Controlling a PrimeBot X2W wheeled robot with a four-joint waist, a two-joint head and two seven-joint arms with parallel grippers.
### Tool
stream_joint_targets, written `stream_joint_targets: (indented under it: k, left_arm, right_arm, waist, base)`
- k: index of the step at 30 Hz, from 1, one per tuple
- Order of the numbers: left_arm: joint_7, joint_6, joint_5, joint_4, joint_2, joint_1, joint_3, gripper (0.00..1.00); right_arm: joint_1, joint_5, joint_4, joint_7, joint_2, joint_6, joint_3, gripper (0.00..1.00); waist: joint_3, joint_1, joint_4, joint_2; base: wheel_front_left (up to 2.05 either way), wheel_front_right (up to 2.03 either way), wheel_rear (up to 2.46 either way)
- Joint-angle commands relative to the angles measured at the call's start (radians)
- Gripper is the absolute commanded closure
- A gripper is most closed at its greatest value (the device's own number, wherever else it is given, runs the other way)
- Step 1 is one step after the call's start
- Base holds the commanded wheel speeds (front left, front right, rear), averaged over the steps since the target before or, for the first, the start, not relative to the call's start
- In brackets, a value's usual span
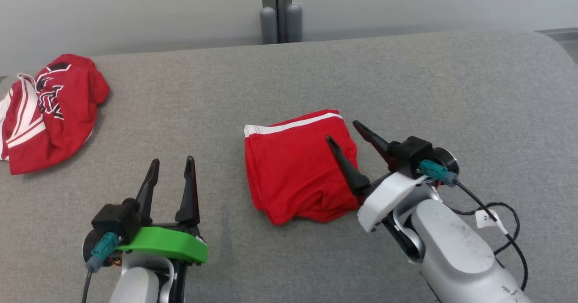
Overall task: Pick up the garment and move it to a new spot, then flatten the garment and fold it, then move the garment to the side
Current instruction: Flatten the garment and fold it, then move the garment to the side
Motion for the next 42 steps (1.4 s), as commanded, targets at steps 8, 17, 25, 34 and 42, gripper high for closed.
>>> stream_joint_targets:
  k: [8,17,25,34,42]
  left_arm:
    - [0.0,0.007,0.009,0.002,0.003,0.059,0.038,0.0]
    - [0.0,0.015,0.027,-0.003,0.003,0.13,0.071,0.0]
    - [0.0,0.015,0.023,-0.009,0.003,0.156,0.082,0.0]
    - [0.0,0.015,0.022,-0.008,0.003,0.143,0.076,0.0]
    - [0.0,0.017,0.022,-0.009,0.003,0.135,0.073,0.0]
  right_arm:
    - [0.178,-0.106,-0.095,-0.004,-0.003,-0.001,-0.278,0.0]
    - [0.334,-0.113,-0.165,-0.005,-0.003,-0.001,-0.382,0.0]
    - [0.364,-0.11,-0.194,-0.005,-0.003,-0.001,-0.399,0.0]
    - [0.359,-0.114,-0.195,-0.005,-0.003,-0.001,-0.397,0.0]
    - [0.34,-0.121,-0.173,-0.005,-0.003,-0.001,-0.383,0.0]
  waist:
    - [-0.029,0.0,-0.021,0.0]
    - [-0.041,0.0,-0.029,0.0]
    - [-0.046,0.0,-0.033,0.0]
    - [-0.046,0.0,-0.028,0.0]
    - [-0.041,0.0,-0.024,0.0]
  base:
    - [0.0,0.0,0.0]
    - [0.0,0.0,0.0]
    - [0.0,0.0,0.0]
    - [0.0,0.0,0.0]
    - [0.0,0.0,0.0]
